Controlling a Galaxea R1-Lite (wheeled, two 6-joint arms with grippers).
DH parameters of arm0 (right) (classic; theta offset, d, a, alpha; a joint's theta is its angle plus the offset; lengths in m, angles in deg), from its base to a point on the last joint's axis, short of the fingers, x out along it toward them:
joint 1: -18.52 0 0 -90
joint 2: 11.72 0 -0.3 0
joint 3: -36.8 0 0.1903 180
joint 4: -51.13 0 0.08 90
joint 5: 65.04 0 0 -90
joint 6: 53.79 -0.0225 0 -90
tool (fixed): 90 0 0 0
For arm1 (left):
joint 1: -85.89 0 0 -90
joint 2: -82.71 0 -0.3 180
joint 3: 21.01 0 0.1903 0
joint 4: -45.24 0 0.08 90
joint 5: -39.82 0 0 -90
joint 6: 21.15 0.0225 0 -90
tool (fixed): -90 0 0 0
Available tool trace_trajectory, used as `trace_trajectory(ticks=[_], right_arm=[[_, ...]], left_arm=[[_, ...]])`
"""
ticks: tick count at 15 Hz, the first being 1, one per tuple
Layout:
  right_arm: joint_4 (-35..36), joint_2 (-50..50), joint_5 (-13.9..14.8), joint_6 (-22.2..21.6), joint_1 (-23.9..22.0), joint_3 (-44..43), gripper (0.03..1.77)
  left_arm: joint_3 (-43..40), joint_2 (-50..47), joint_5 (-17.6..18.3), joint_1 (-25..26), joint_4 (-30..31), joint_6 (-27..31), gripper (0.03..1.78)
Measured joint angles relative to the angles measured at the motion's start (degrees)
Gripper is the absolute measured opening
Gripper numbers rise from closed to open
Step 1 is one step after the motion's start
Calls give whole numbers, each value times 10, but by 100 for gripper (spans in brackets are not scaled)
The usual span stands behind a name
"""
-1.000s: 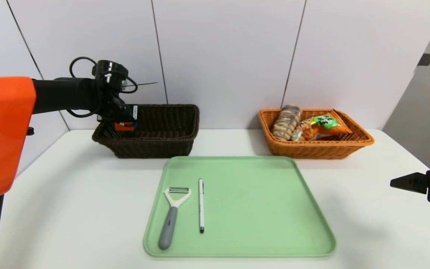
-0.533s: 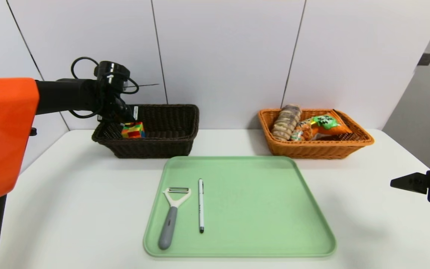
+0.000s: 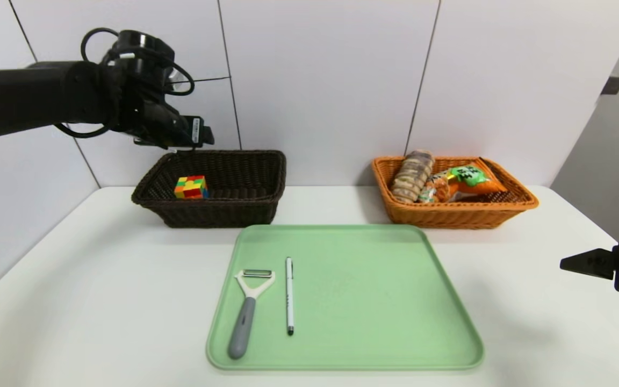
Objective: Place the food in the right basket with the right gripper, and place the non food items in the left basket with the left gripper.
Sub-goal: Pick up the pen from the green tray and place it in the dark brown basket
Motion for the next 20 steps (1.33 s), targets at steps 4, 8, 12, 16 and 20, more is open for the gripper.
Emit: trace_trajectory(ticks=[4,8,12,16,20], right_arm=[[-1,-2,0,-1,0,2,171],[-1,-4,0,0,0,8,171],[0,-4,-1,0,0,9,171],[-1,-4,-6,0,1,9,171],[-1,-3,-6,0,1,9,171]], left_arm=[[0,-76,7,-70,-173,-53,164],[-16,-125,9,-138,-341,-180,167],[-63,-163,89,-183,-371,-277,167],[-108,-181,109,-197,-373,-287,169],[-149,-173,110,-221,-372,-297,169]])
